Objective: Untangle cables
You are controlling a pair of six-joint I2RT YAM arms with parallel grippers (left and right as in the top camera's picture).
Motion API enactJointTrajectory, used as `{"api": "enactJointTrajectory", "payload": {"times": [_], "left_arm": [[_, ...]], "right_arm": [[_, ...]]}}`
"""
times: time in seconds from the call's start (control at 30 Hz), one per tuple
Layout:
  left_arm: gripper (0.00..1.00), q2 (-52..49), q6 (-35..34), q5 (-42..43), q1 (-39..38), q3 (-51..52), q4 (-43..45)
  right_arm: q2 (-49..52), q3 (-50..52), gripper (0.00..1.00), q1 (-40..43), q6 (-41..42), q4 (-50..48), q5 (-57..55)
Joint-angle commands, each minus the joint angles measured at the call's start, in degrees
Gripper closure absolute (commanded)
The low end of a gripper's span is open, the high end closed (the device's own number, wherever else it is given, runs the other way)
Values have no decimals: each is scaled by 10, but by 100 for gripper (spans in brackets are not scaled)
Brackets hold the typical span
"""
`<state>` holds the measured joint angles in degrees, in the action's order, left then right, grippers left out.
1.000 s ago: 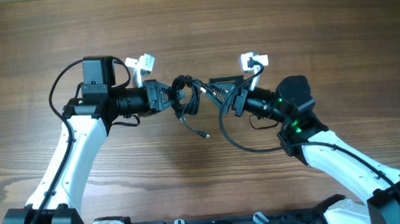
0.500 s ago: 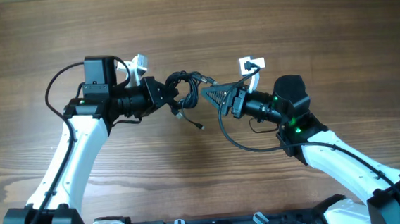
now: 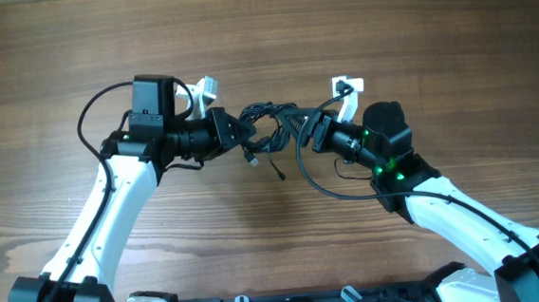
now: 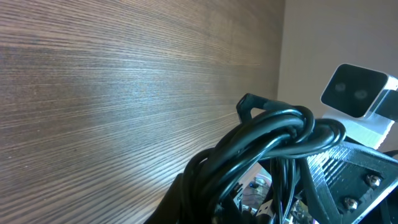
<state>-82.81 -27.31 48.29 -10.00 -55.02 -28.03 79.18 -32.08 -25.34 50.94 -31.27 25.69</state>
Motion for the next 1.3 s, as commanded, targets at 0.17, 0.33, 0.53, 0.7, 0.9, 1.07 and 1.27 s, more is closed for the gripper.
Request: {"api": "enactJointTrajectory", "payload": {"times": [0.17,0.33,0.53,0.7,0.9,1.07,1.27], "left_arm": [[96,14,-30,67,84,-5,43],[96,14,-32,82,93,-5,64],[96,14,-32,95,78,-5,64],[96,14,-32,126,71,-5,60],[96,14,-32,125,42,-5,55],[96,14,-32,126,30,-5,53],[96,14,-32,131,30,-5,36]], "right_arm": [[1,-2,35,16,1,-17,48],[1,-2,35,15,6,-33,83],[1,-2,34,14,18,-67,57],[1,-2,33,14,27,-66,48],[1,-2,33,14,48,-83,48],[1,-2,34,14,52,-82,34],[1,-2,34,14,62,-73,21]]}}
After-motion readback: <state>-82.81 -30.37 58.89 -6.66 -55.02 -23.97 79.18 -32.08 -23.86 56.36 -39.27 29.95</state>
